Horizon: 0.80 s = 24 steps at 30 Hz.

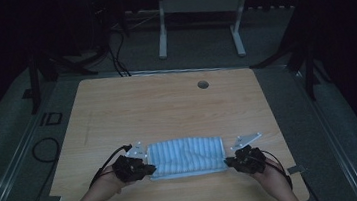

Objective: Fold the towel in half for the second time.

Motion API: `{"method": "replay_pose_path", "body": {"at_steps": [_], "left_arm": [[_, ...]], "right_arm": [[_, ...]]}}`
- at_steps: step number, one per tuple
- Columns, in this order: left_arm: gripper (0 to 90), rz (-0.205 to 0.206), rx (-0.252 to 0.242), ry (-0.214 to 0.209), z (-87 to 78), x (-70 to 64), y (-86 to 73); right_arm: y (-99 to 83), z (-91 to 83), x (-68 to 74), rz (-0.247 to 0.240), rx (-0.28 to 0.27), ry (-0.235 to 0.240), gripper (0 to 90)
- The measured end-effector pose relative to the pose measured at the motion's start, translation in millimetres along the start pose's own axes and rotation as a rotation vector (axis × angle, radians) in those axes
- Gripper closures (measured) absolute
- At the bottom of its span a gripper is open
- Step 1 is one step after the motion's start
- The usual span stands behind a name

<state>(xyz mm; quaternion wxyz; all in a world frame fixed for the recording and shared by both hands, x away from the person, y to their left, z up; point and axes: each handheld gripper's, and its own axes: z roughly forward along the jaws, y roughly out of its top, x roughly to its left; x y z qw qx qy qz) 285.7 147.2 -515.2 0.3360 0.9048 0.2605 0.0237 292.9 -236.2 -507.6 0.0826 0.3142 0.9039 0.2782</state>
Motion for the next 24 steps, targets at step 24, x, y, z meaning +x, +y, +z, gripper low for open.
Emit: {"method": "replay_pose_path", "body": {"at_steps": [24], "left_arm": [[65.2, -0.056, 0.034, 0.068, -26.1, 12.9, -5.8]], "right_arm": [[5.7, -23.0, -14.1, 0.043, -0.035, -0.068, 81.0]]}}
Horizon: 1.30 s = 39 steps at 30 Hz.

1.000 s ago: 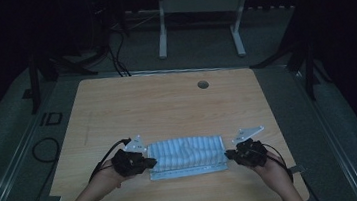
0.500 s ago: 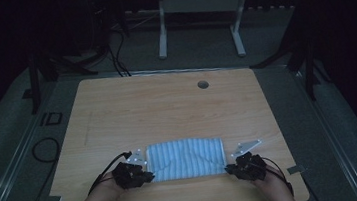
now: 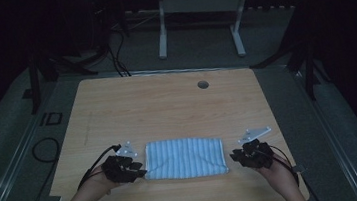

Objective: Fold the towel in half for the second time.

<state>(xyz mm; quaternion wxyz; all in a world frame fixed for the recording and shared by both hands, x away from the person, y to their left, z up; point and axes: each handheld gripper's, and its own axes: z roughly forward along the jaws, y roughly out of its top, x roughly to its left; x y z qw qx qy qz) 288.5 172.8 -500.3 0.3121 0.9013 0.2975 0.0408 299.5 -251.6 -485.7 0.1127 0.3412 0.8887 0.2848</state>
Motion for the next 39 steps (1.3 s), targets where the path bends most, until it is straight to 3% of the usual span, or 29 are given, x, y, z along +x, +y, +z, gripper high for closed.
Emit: {"method": "replay_pose_path", "body": {"at_steps": [3, 6, 9, 12, 14, 17, 18, 19, 22, 24, 26, 30, 33, 39], "left_arm": [[63.6, -0.010, -0.017, 0.020, -3.0, 4.3, 8.8], [69.4, -0.003, -0.006, 0.045, 4.3, 4.9, 17.3], [68.8, -0.008, -0.001, 0.044, 28.6, 8.4, 34.1], [60.7, 0.010, 0.005, 0.045, 39.8, 10.7, 40.2], [55.6, -0.014, 0.011, 0.026, 54.0, 18.5, 43.9], [55.6, -0.047, 0.030, 0.020, 63.8, 28.3, 40.6], [55.6, -0.047, 0.030, 0.020, 63.8, 28.3, 40.6], [55.6, -0.072, 0.012, -0.005, 64.5, 33.0, 38.2], [55.7, -0.066, 0.019, -0.007, 63.6, 35.6, 37.4], [55.8, -0.060, 0.025, -0.003, 63.6, 36.4, 37.5], [55.8, -0.055, 0.022, 0.000, 64.1, 36.9, 37.7], [55.6, -0.052, 0.013, 0.016, 66.1, 38.4, 39.4], [54.3, -0.044, 0.010, 0.050, 69.0, 40.5, 43.7], [53.4, -0.054, 0.009, 0.050, 72.2, 49.9, 49.9]], "right_arm": [[11.5, 4.7, -0.3, -0.013, -0.008, -0.004, 89.5], [18.3, 12.9, -0.7, -0.020, 0.002, 0.005, 89.7], [33.1, 32.0, -0.2, -0.035, 0.014, 0.012, 89.7], [40.2, 42.7, 0.7, -0.053, 0.024, 0.014, 89.7], [47.5, 60.3, 0.8, -0.063, 0.050, 0.005, 89.7], [49.4, 75.6, -5.6, -0.055, 0.083, -0.002, 89.7], [49.4, 75.6, -5.6, -0.055, 0.083, -0.002, 89.7], [49.1, 79.4, -8.5, -0.045, 0.092, 0.000, 89.7], [48.5, 83.1, -20.5, -0.010, 0.082, 0.016, 89.8], [48.6, 84.0, -26.1, 0.002, 0.085, 0.005, 89.8], [48.8, 85.8, -34.8, 0.032, 0.077, 0.028, 89.8], [51.8, 88.6, -39.4, 0.042, 0.076, 0.014, 89.8], [56.0, 91.9, -45.0, 0.054, 0.075, 0.007, 89.8], [63.8, 97.2, -56.4, 0.079, 0.078, 0.012, 89.7]]}}
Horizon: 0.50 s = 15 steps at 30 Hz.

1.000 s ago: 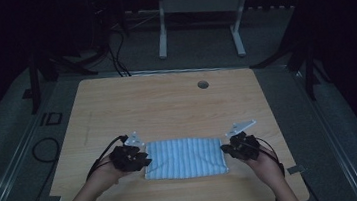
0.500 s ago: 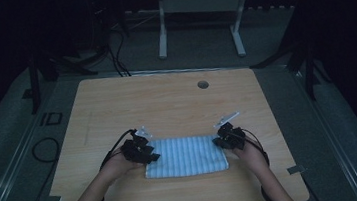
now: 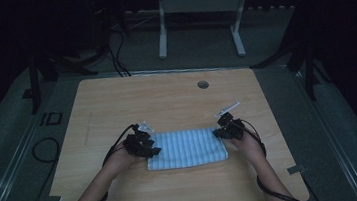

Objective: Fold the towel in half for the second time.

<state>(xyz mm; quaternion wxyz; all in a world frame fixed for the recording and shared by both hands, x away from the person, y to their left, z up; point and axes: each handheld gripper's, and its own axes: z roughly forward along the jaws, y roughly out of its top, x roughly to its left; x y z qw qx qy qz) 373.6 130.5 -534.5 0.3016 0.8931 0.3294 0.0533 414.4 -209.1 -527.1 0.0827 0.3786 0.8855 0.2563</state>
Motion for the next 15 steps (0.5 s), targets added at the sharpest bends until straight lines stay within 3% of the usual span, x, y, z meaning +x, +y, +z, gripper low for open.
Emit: {"method": "replay_pose_path", "body": {"at_steps": [5, 15], "left_arm": [[53.0, -0.007, -0.006, 0.004, 3.1, 10.4, 5.6], [53.0, -0.025, 0.032, 0.035, 9.1, 35.9, 24.1]], "right_arm": [[10.5, 4.9, -7.9, 0.005, 0.014, 0.003, 89.7], [34.2, 16.5, -17.5, 0.018, 0.041, -0.017, 89.7]]}}
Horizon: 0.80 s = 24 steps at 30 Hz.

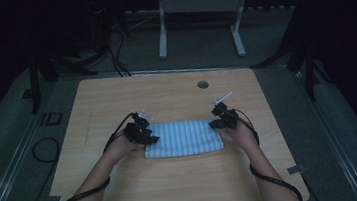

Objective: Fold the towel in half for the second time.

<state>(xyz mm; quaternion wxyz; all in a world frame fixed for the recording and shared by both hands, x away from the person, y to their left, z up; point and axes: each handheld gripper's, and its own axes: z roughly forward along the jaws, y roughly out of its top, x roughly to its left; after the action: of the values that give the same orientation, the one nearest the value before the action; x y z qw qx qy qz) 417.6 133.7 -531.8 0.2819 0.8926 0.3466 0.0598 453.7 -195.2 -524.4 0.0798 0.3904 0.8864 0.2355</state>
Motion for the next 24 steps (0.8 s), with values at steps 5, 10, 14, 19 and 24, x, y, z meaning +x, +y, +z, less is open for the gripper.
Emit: {"method": "replay_pose_path", "body": {"at_steps": [5, 10, 14, 19, 24], "left_arm": [[53.0, -0.005, 0.013, 0.028, 3.0, 5.5, 7.2], [49.2, 0.007, 0.032, 0.059, -4.2, -1.3, 9.3], [33.1, -0.015, 0.002, 0.060, -11.5, -6.2, 8.1], [14.1, -0.018, -0.055, 0.055, -16.7, -17.1, 3.0], [7.1, -0.001, -0.082, 0.076, -17.7, -24.9, -4.0]], "right_arm": [[8.7, 3.7, 0.5, 0.002, 0.010, -0.013, 89.4], [9.5, -5.2, 8.2, -0.020, -0.022, 0.005, 77.2], [8.7, -14.4, 18.7, -0.067, -0.074, 0.023, 57.1], [6.2, -15.7, 26.4, -0.082, -0.115, 0.071, 28.4], [-0.6, -11.8, 30.9, -0.075, -0.152, 0.093, 13.0]]}}
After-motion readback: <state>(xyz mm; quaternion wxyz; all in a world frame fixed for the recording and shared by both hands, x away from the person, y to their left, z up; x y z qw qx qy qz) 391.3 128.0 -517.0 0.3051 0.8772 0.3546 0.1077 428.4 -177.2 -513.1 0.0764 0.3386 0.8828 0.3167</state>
